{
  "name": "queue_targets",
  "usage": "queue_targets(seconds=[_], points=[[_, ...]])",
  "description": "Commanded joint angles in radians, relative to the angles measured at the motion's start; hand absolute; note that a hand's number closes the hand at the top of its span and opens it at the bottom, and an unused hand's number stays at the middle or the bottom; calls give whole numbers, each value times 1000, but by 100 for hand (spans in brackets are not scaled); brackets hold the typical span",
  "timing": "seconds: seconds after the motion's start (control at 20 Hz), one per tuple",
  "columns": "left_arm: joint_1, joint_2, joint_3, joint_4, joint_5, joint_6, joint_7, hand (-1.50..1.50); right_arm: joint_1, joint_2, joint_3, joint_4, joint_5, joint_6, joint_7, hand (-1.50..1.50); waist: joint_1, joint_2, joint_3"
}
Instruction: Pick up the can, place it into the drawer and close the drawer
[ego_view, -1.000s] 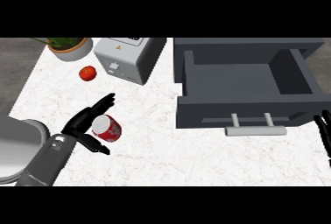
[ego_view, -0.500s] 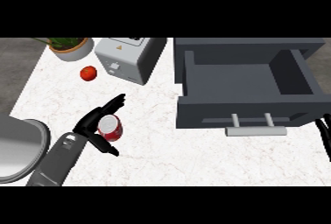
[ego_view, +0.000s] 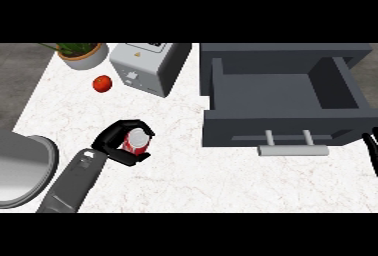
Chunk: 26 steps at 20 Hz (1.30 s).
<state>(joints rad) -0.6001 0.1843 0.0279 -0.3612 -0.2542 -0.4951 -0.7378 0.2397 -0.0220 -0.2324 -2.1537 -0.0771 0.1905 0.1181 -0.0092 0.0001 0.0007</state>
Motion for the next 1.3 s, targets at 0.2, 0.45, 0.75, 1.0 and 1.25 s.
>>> queue_targets(seconds=[0.2,0.45,0.75,1.0,1.25], points=[[5,-16,-4,-92,52,-167,4,150,15,-37,-68,4,-64,36,-3,-150,5,-2,-1],[86,35,265,-73,239,242,96,150,71,-20,-78,-13,-63,39,-28,-150,37,-9,2],[144,-91,273,-307,292,429,182,150,39,-27,-98,-21,-87,28,1,-150,29,-10,1],[191,-127,184,-632,303,437,428,150,82,-12,-78,-41,-86,52,-32,-150,19,-8,1],[200,-182,51,-879,275,561,571,150,87,8,-65,-18,-68,54,-65,-150,15,-8,1]])
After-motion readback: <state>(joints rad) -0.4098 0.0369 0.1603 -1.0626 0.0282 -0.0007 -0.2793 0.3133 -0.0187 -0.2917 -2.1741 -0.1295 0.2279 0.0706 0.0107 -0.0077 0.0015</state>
